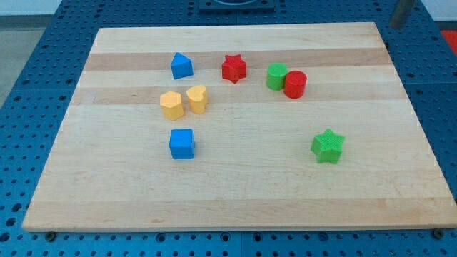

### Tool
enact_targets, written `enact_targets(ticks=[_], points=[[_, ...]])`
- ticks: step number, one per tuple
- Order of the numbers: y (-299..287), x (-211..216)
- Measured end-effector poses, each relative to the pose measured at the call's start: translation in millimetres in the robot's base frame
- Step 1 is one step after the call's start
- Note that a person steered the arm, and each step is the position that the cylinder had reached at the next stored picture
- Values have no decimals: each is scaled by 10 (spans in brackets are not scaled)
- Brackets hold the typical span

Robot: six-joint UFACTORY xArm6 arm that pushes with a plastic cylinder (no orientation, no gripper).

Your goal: Push green circle to the blue cube

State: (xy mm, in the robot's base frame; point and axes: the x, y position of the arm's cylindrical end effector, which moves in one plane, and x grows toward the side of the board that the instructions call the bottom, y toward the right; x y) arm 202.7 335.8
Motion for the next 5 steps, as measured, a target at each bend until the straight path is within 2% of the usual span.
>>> enact_targets(ticks=[1,2,5], points=[[-8,0],[-372,26],[-2155,670]])
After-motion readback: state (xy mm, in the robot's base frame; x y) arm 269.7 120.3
